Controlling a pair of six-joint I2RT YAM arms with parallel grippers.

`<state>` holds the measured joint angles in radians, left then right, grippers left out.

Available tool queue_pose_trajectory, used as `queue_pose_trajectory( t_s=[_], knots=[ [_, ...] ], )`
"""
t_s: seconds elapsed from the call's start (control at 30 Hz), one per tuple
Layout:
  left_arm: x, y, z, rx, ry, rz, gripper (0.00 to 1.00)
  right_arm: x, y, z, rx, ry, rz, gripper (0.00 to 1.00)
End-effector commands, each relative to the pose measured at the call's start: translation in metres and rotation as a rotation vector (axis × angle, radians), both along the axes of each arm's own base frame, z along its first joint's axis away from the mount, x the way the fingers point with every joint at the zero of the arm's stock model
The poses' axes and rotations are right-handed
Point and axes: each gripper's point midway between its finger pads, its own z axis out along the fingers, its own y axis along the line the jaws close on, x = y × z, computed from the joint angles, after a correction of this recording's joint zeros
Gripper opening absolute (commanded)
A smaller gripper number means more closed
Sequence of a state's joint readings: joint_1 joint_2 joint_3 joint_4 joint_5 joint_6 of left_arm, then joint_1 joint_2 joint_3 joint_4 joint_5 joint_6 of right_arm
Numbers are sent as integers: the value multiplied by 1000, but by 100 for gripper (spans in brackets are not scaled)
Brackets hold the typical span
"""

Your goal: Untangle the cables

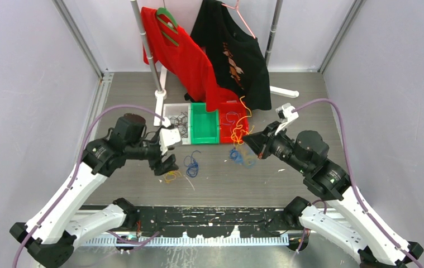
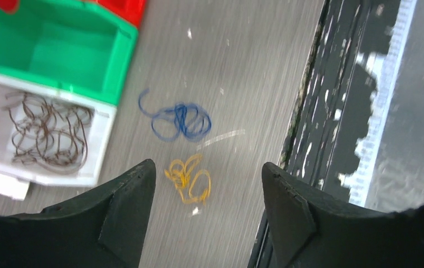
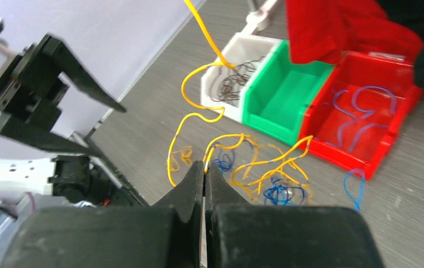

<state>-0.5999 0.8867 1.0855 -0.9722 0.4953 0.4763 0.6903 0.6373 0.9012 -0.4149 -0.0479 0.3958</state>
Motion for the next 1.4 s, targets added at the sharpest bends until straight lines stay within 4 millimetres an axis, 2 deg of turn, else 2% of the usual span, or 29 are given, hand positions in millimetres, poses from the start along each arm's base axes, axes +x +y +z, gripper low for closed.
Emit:
queue_pose_trajectory(
  t_s=[0.0, 0.13, 0.27, 0.5, 0.67, 0.83, 0.93, 1.07, 1.13, 1.2, 1.27, 1.37],
  knots=[
    [18, -42, 65, -261, -10, 8, 69, -14, 29, 33, 113, -57, 172, 1],
    [31, -59, 81, -299, -45, -45, 66, -18, 44, 36, 152, -46, 249, 1],
    [37, -75, 87, -307, -91, -124, 65, -7, 51, 35, 203, -1, 219, 1],
    [31, -107, 85, -240, -397, -314, 65, 6, 75, 34, 291, 106, 243, 1],
    [53, -120, 95, -207, -726, -304, 62, 10, 80, 30, 297, 138, 241, 1],
    [54, -129, 87, -184, -762, -339, 57, 13, 83, 27, 310, 165, 235, 1],
    [65, -134, 90, -155, -882, -307, 49, 13, 86, 23, 307, 186, 237, 1],
    [63, -133, 91, -146, -921, -327, 41, 13, 85, 16, 304, 200, 229, 1],
    [60, -132, 89, -137, -922, -343, 32, 14, 85, 14, 303, 208, 222, 1],
    [57, -131, 86, -128, -918, -358, 16, 15, 83, 11, 297, 217, 208, 2],
    [53, -126, 84, -109, -902, -370, 2, 18, 80, 6, 285, 228, 177, 8],
    [43, -116, 82, -84, -846, -393, 0, 25, 69, -4, 255, 241, 95, 13]
  ],
)
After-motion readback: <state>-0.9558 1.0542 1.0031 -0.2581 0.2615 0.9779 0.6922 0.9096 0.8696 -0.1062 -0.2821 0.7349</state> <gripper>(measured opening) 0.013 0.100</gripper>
